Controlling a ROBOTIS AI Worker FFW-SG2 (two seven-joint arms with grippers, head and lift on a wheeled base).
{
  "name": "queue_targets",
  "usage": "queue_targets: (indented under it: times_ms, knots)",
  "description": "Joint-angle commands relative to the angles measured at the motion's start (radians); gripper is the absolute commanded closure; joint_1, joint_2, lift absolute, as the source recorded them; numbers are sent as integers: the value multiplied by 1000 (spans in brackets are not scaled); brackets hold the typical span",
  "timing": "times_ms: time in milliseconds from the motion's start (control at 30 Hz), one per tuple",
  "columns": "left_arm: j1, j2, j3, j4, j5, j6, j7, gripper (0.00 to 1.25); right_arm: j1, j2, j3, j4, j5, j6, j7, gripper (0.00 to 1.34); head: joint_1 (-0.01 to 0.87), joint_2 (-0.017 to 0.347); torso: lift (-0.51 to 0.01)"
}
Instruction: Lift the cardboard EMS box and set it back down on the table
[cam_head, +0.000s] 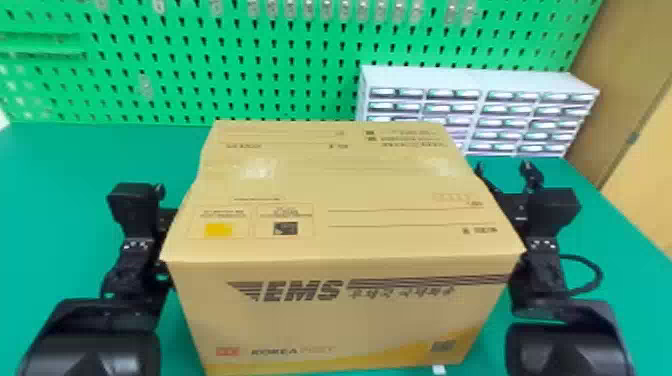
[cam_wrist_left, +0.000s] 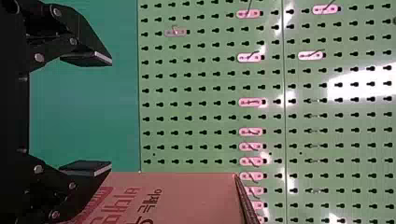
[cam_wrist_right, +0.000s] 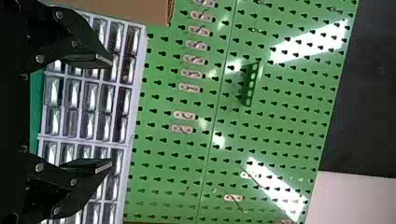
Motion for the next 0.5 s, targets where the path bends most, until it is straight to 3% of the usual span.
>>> queue_targets:
  times_ms: [0,467]
  knots:
    - [-1,-2,1,0,1,0,0,463,1,0,4,0,0,2,0,506,678,-14,-101]
    - [-34,0,-2,-26,16,12,0,463,-18,-5,16,-5,-20,8,0,506,678,-14,-101]
